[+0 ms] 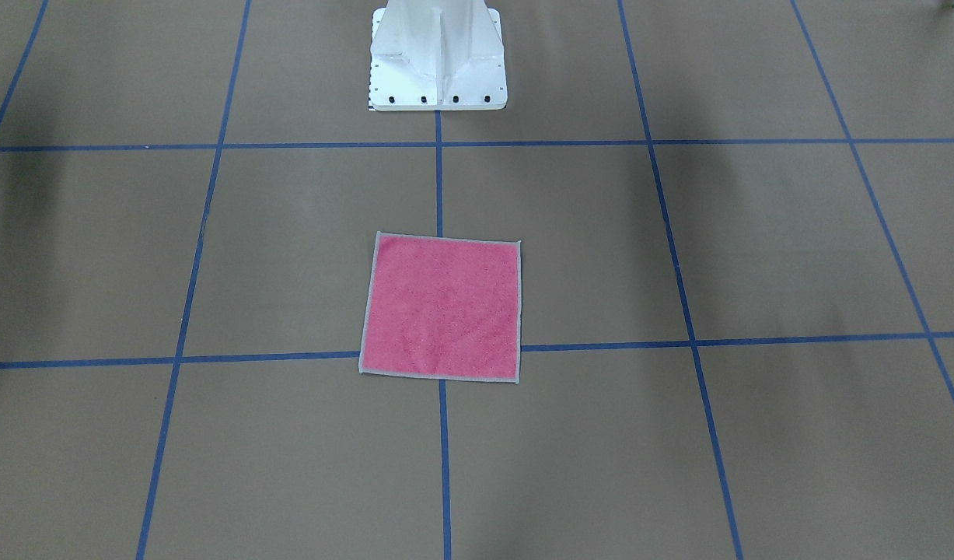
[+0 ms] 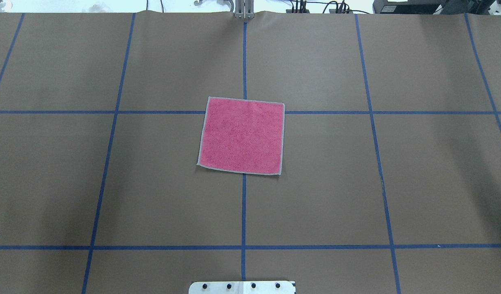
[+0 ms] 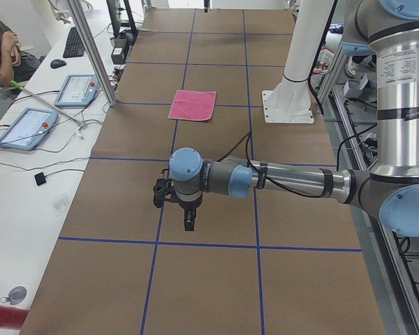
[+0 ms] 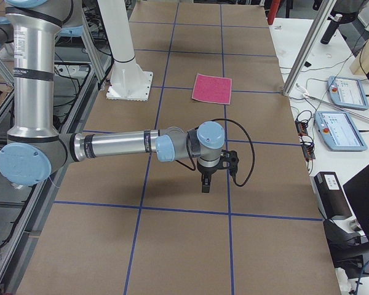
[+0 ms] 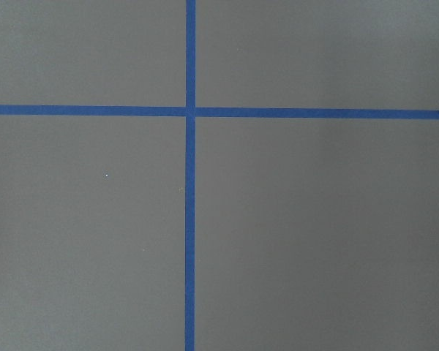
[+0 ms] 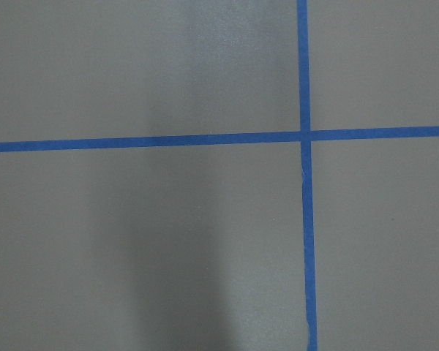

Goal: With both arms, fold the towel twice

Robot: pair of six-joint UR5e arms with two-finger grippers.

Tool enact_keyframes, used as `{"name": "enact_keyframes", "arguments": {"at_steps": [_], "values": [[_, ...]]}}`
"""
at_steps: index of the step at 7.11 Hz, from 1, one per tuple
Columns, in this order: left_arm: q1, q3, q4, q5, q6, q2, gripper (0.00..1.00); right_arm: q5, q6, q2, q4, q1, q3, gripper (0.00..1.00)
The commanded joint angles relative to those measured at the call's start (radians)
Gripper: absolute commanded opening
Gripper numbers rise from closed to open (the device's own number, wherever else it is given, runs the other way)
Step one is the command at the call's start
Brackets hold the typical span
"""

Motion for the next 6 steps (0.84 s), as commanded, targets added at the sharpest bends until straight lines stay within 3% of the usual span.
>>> {"name": "enact_keyframes", "arguments": {"at_steps": [1,6], "values": [[-0.003,-0.009,-0.005,-0.008,0.000,0.015,1.00,-0.003,0.000,-0.005,0.002,-0.001,0.009,1.00],[0.003,-0.021,-0.035,-0.002,-0.092,0.026,1.00,0.006,-0.001,-0.029,0.004,0.000,0.038,1.00]]}}
